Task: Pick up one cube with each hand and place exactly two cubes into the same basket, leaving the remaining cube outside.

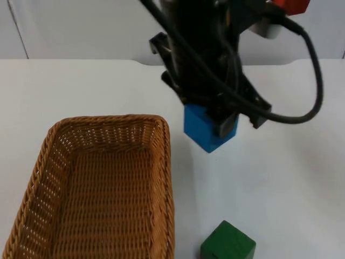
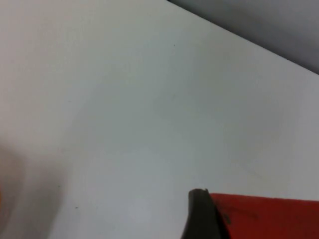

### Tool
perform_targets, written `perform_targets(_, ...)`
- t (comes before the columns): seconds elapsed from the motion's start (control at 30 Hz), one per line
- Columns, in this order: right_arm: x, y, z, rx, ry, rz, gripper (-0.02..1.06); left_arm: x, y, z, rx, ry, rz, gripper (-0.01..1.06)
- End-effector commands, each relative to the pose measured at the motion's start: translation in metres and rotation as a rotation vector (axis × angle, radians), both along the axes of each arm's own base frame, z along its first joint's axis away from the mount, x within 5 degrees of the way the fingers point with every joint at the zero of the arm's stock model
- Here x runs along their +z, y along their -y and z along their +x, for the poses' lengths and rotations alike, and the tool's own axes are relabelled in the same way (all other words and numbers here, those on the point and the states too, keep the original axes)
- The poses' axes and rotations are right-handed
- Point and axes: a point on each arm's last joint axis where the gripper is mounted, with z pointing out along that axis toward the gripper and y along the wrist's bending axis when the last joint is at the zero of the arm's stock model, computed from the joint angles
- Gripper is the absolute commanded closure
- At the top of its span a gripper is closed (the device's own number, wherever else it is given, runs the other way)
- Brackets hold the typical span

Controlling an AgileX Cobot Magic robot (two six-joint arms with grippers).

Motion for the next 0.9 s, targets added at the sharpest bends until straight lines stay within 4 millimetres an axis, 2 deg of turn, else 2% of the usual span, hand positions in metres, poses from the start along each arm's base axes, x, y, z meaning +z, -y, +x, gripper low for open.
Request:
perform_targets(0.0, 0.011, -0.006, -0.007, 0.048, 0.004, 0.047, 1.05, 0.002, -0.01, -0.008, 0.029, 0.023, -0.014, 1.05)
perform_targets(0.33, 0.009, -0.012, -0.013, 0.123, -0.051, 0.073, 1.05, -0.005, -0.03, -0.024, 0.053, 0.004, 0.045, 1.05)
perform_targets(0.53, 0.008, -0.021, -0.019, 0.16, -0.065, 0.053, 1.05, 0.0, -0.042, -0.031, 0.072, 0.024, 0.055, 1.05)
perform_targets(0.7, 0.009, -0.048, -0.032, 0.234, -0.057, 0.047, 1.05, 0.001, -0.067, -0.043, 0.145, 0.087, 0.109, 1.05)
perform_targets(0.73, 0.009, -0.048, -0.032, 0.234, -0.057, 0.047, 1.05, 0.001, -0.067, -0.043, 0.145, 0.087, 0.109, 1.05)
perform_targets(0.87, 0.008, -0.07, -0.044, 0.291, -0.059, 0.041, 1.05, -0.002, -0.081, -0.054, 0.17, 0.09, 0.127, 1.05)
